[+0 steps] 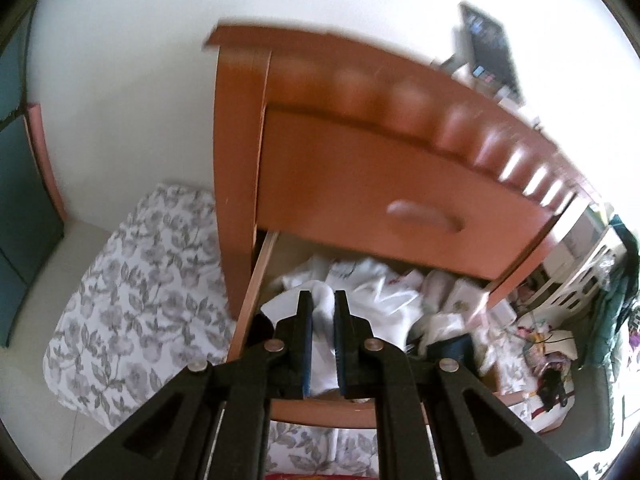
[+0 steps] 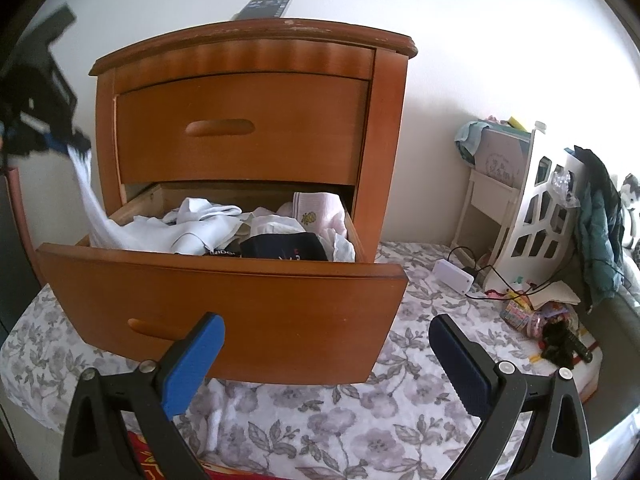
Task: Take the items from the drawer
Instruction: 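Lift the white sock out and open the left gripper over the bed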
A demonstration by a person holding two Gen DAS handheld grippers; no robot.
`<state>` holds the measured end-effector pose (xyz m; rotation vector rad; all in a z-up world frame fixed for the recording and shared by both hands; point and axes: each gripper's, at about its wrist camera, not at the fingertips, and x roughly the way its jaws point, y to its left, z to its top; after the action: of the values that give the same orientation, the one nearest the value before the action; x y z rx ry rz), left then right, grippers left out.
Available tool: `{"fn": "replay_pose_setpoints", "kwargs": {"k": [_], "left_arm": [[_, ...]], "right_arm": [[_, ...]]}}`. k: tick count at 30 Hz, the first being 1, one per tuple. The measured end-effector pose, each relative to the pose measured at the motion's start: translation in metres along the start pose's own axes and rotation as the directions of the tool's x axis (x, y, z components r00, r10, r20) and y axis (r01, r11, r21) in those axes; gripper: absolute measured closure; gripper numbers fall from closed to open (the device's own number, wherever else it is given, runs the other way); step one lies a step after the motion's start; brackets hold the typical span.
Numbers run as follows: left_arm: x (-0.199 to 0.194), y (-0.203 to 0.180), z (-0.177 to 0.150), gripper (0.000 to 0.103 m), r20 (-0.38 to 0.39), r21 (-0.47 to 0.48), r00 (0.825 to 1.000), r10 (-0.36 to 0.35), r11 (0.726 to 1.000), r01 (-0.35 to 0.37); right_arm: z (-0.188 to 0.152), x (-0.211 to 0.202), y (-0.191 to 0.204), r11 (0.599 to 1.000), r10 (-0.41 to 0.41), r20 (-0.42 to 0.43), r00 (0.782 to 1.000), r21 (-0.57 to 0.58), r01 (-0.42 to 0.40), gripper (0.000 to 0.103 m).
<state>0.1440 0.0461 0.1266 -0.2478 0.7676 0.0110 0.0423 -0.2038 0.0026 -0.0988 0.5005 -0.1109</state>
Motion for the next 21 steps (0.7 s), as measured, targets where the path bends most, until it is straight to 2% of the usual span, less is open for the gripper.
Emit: {"fn": "replay_pose_setpoints", "kwargs": {"k": [6, 14, 18, 21], "left_arm": [[-0.053, -0.012, 0.013, 0.094, 0.119, 0.027, 0.991, -0.056, 0.998, 0.053], [-0.141, -0.027, 0.023, 0.094, 0.279, 0.100, 0.948, -0.154, 0.986, 0.131], [-0.179, -0.036, 0.018, 0.094, 0.344, 0.162, 0.924, -0.167, 0.980, 0.116], [-0.191, -0.042, 0.012, 0.094, 0.359, 0.203, 0.919, -0.165, 0.975, 0.095]], "right_arm": [[0.001, 0.001, 0.002, 1.000, -0.010, -0.001, 1.000, -0.012, 0.010, 0.000], [0.002, 0.002, 0.004, 1.000, -0.019, -0.001, 1.000, -0.020, 0.019, 0.000], [0.001, 0.001, 0.005, 1.000, -0.022, 0.003, 1.000, -0.019, 0.022, 0.000], [0.001, 0.000, 0.004, 1.000, -0.022, 0.010, 1.000, -0.015, 0.022, 0.000]]}}
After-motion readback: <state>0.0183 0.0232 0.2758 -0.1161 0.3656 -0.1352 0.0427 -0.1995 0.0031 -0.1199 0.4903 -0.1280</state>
